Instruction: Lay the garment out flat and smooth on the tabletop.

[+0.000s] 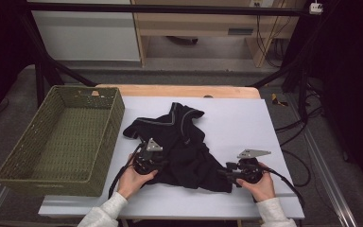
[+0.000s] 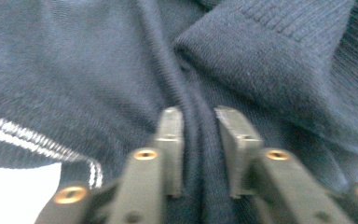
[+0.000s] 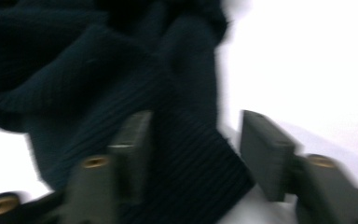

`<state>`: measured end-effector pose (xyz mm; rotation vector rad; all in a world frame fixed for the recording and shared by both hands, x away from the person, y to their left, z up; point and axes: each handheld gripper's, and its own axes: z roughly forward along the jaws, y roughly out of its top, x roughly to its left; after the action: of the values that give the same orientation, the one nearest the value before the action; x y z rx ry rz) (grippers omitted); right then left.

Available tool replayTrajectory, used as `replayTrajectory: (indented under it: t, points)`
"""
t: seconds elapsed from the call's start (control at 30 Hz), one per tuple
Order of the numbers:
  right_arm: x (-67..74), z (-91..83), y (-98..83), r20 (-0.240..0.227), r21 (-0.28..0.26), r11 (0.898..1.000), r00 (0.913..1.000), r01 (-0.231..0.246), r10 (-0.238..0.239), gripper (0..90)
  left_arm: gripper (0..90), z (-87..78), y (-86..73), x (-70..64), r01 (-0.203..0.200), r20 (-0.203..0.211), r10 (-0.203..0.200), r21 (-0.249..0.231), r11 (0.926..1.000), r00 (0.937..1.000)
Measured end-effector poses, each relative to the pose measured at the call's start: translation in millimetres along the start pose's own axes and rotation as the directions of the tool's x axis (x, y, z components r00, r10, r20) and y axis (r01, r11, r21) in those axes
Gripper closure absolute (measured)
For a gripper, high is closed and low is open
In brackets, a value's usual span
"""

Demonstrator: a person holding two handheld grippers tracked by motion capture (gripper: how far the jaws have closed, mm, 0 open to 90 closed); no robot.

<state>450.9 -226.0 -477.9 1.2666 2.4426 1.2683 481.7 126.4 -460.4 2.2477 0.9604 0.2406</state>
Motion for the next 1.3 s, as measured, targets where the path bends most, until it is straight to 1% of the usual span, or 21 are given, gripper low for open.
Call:
replayTrajectory:
  t: [0.1,0.17,0.23,0.3,0.33,0.43,0.47,0.6,0.63,0.7,0.77,0.8,0.83,0.9,0.93,1.0,1.03,1.1,1.2,1.23,1.3]
  points:
    - [4.4,-1.0,-0.3,-0.02,0.021,1.0,0.9996,0.018,-0.018,75.3,81.1,-7.2,-2.2,1.5,0.003,0.018,-0.003,0.007,1.0,0.9998]
    - [5.2,-7.3,0.7,-0.041,0.028,0.999,0.9989,0.025,-0.024,77.1,81.5,-14.0,-4.6,0.8,-0.006,0.019,0.006,0.001,1.0,0.9998]
    - [5.5,-15.0,1.3,-0.038,0.014,1.0,0.999,0.026,-0.025,77.0,81.3,-21.6,-6.9,-1.3,-0.026,0.003,0.026,-0.016,0.9995,0.9997]
    - [5.0,-21.9,2.1,-0.027,-0.01,1.0,0.9994,0.022,-0.023,75.2,77.2,-25.5,-9.4,-3.1,-0.045,-0.018,0.044,-0.045,0.998,0.9989]
    - [4.6,-24.0,2.4,-0.02,-0.026,0.999,0.9995,0.024,-0.024,74.6,71.4,-26.2,-10.6,-4.1,-0.048,-0.024,0.047,-0.047,0.9977,0.9986]
    - [4.3,-29.9,3.6,-0.002,-0.035,0.999,0.9998,0.022,-0.022,72.6,61.9,-30.5,-13.5,-9.0,-0.044,-0.002,0.044,-0.061,0.9972,0.999]
    - [3.7,-32.5,3.9,0.001,-0.038,0.999,0.9996,0.029,-0.029,72.8,60.5,-33.0,-14.2,-11.6,-0.054,-0.007,0.054,-0.062,0.9966,0.9985]
    - [3.4,-41.1,4.4,-0.002,-0.063,0.998,0.9997,0.022,-0.022,73.9,61.8,-36.4,-20.2,-15.6,-0.043,0.0,0.043,-0.061,0.9972,0.9991]
    - [3.3,-40.1,4.4,-0.004,-0.063,0.998,0.9996,0.026,-0.026,71.9,62.1,-34.4,-20.9,-15.3,-0.041,-0.002,0.041,-0.055,0.9976,0.9992]
    - [4.0,-34.2,5.2,-0.006,-0.062,0.998,0.9996,0.028,-0.029,60.5,63.9,-28.0,-19.6,-14.8,-0.037,-0.003,0.037,-0.038,0.9986,0.9993]
    - [5.0,-26.3,7.4,-0.013,-0.058,0.998,0.9992,0.038,-0.039,55.6,67.1,-20.0,-16.7,-16.8,-0.029,-0.002,0.029,-0.014,0.9995,0.9996]
    - [6.0,-22.3,8.8,-0.018,-0.063,0.997,0.999,0.041,-0.042,52.8,68.7,-16.8,-15.7,-20.3,-0.038,-0.008,0.038,0.001,0.9993,0.9992]
    - [7.1,-18.5,9.9,-0.022,-0.067,0.997,0.9987,0.045,-0.047,52.2,70.5,-15.2,-15.4,-25.1,-0.064,-0.026,0.065,0.008,0.9979,0.9976]
    - [9.8,-11.4,10.3,-0.039,-0.055,0.997,0.9978,0.051,-0.053,57.1,71.9,-16.9,-15.1,-34.1,-0.123,-0.069,0.125,0.025,0.9921,0.9898]
    - [11.4,-8.1,9.4,-0.043,-0.045,0.997,0.9974,0.056,-0.058,62.1,72.2,-19.5,-15.5,-37.1,-0.14,-0.086,0.142,0.032,0.9897,0.9861]
    - [13.8,-3.9,6.6,-0.048,-0.019,0.998,0.9965,0.068,-0.069,71.0,71.6,-26.0,-18.6,-39.8,-0.154,-0.111,0.156,0.029,0.9877,0.9815]
    - [14.4,-4.0,5.5,-0.048,-0.006,0.997,0.9954,0.083,-0.083,76.3,70.2,-29.6,-21.1,-39.5,-0.153,-0.115,0.154,0.024,0.988,0.9812]
    - [15.5,-7.2,4.6,-0.052,0.003,0.996,0.9948,0.088,-0.088,88.8,67.3,-36.5,-26.3,-37.2,-0.131,-0.107,0.132,0.016,0.9913,0.9855]
    - [16.0,-14.9,4.4,-0.059,0.003,0.996,0.9942,0.091,-0.091,90.0,68.3,-47.5,-37.5,-35.7,-0.103,-0.079,0.105,0.025,0.9944,0.9913]
    - [16.1,-16.3,4.4,-0.062,0.005,0.996,0.9939,0.092,-0.091,90.0,71.1,-49.1,-40.4,-35.5,-0.093,-0.062,0.094,0.028,0.9953,0.9936]
    - [16.6,-17.7,4.6,-0.063,-0.005,0.996,0.994,0.09,-0.09,90.0,77.0,-49.3,-43.1,-35.8,-0.09,-0.053,0.092,0.039,0.9952,0.9943]
